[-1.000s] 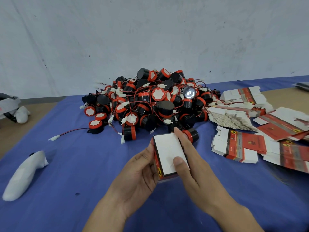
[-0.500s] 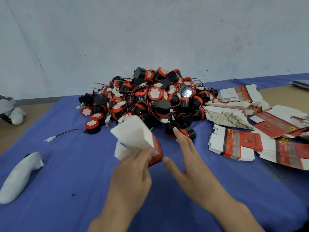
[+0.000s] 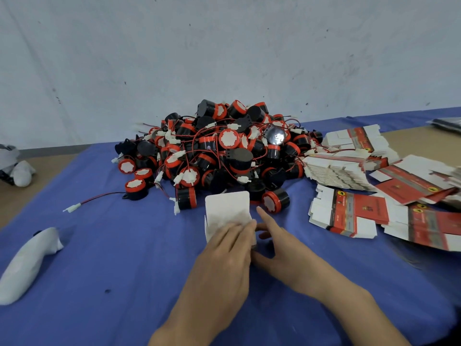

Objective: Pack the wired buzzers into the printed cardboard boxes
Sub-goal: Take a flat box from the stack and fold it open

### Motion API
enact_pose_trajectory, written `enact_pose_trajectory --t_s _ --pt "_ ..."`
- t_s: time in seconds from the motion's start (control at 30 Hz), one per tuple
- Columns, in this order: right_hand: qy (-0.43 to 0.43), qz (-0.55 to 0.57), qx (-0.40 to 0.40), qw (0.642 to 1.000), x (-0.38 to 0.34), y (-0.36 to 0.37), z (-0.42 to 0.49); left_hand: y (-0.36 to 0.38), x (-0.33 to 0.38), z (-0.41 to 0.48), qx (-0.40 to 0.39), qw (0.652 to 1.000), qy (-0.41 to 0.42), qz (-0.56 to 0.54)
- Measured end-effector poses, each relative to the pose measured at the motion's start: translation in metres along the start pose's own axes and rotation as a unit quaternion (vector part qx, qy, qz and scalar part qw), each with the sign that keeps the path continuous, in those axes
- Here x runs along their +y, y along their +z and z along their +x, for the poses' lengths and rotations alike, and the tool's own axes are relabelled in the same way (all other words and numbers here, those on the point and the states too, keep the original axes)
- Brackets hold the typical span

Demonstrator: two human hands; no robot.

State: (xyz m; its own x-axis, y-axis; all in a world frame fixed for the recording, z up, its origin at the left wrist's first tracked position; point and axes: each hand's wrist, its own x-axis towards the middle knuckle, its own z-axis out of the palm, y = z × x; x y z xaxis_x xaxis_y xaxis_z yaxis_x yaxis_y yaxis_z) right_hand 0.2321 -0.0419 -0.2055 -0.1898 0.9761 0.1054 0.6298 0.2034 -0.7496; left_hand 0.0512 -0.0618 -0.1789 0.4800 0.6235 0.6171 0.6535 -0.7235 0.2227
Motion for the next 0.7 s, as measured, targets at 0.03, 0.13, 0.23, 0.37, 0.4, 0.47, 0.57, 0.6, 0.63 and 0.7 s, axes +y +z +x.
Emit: enact_pose_trajectory --t_s 0.03,0.13,0.23,0.37,0.4,0.47,0.57,0.6,0.63,0.7 --pt "0.004 0.010 -0.007 1.000 0.001 -0.002 -0.001 -0.003 0.002 0.000 0.024 0.999 0.002 -0.022" --pt "0.018 0.087 -0.019 0.996 -0.003 -0.013 -0.008 -0.010 0.005 -0.001 0.110 0.990 -0.023 -0.080" --pt "0.026 0.147 0.055 0.987 -0.007 -0.028 -0.011 -0.016 0.002 -0.001 0.190 0.971 -0.091 -0.113" --pt "0.040 0.052 0.235 0.970 0.000 -0.038 0.003 -0.022 -0.007 0.004 0.244 0.938 -0.195 -0.149" --pt "0.057 0.021 0.247 0.967 0.003 -0.039 0.008 -0.022 -0.010 0.005 0.246 0.930 -0.218 -0.162" --pt "0.079 -0.020 0.234 0.969 0.007 -0.037 0.016 -0.021 -0.015 0.004 0.249 0.918 -0.250 -0.180" --pt "0.071 -0.080 0.201 0.974 0.010 -0.028 0.024 -0.020 -0.017 0.002 0.253 0.907 -0.274 -0.196" --pt "0.064 -0.115 0.197 0.972 0.010 -0.024 0.026 -0.020 -0.017 0.002 0.252 0.906 -0.277 -0.195" --pt "0.061 -0.153 0.197 0.967 0.010 -0.022 0.028 -0.020 -0.017 0.002 0.248 0.908 -0.279 -0.191" --pt "0.066 -0.192 0.210 0.956 0.010 -0.018 0.032 -0.021 -0.017 0.001 0.241 0.911 -0.280 -0.186"
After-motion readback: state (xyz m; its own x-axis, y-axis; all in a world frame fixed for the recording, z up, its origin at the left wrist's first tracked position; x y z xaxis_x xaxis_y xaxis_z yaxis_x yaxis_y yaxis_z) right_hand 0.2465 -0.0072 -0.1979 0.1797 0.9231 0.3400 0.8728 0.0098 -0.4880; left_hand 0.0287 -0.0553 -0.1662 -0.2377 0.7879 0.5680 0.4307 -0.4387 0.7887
